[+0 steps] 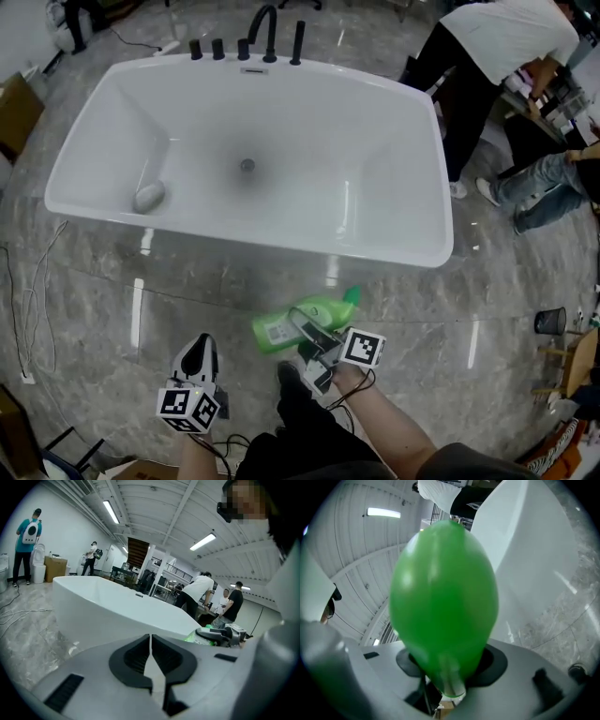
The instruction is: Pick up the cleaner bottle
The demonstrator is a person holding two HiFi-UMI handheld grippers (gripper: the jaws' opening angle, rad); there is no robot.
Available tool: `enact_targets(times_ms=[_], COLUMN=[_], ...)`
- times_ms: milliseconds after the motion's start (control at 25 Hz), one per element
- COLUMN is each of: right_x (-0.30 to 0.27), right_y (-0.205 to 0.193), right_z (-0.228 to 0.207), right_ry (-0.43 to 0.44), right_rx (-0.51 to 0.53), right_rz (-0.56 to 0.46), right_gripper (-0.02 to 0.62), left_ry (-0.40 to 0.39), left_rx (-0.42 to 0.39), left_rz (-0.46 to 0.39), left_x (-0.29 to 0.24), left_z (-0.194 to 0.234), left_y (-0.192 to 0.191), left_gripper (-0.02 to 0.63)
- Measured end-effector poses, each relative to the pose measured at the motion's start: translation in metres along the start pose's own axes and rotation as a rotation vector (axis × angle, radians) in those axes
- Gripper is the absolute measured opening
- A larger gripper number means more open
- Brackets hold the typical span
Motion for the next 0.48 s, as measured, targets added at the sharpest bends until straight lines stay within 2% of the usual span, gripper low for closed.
enact_targets(times_ms=[240,480], right_x=[0.012,0.031], right_y=[-0.008,-0.036], right_z=[0.041,0.079], right_ry=[0.002,0.022], right_rx=[-0.008,0.018], right_rz=[0.003,0.02], right_gripper=[0.195,0.195], left_ry=[-0.013,-0.025], left_rx=[0.038,0.038], left_rz=[-0.037,-0.097], left_x=[0.029,0.092], left_z=[-0.026,-0.051], left_y=[0.021,0.016], left_gripper=[0.026,0.026])
Point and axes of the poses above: the fingertips, and each gripper's own axes: x backward along the fingers, z to its left, y out of its top, the point moved 8 cm from there along x, backward along the fingers, and after that the axes turned 3 degrees about -x, right-handed, at the moved point
